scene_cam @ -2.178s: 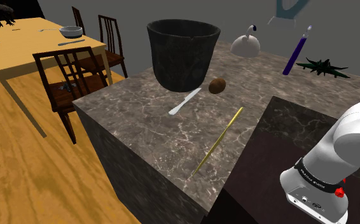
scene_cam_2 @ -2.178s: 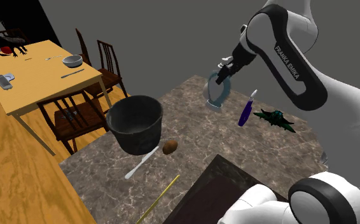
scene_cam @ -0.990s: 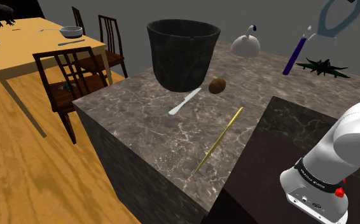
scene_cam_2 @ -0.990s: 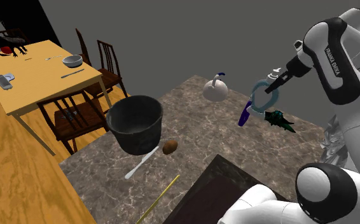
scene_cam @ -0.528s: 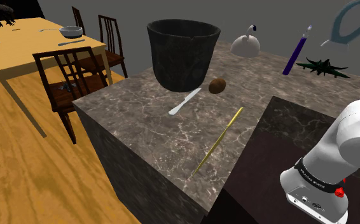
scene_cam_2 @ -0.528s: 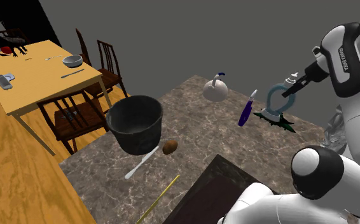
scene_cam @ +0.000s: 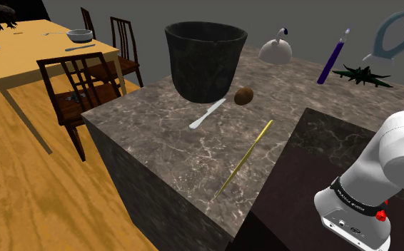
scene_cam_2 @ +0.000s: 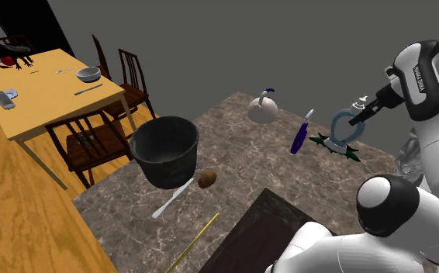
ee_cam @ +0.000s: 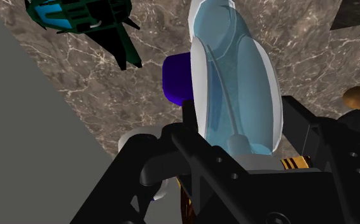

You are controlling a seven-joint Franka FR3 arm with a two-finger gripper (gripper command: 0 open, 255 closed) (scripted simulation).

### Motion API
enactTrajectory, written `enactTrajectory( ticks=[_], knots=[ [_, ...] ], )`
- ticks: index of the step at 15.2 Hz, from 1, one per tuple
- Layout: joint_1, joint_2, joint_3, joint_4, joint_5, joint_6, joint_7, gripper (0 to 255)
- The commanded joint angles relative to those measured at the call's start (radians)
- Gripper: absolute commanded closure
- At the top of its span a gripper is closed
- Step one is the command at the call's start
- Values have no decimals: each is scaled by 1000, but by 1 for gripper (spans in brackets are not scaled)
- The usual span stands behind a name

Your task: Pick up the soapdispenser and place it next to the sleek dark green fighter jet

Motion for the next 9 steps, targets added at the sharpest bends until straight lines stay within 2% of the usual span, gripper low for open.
enactTrajectory(
  ticks=[1,9],
  knots=[
    [-20,-9,15,-39,-7,29,-5,255],
    [-86,-47,63,-184,-34,136,-18,255]
  ],
)
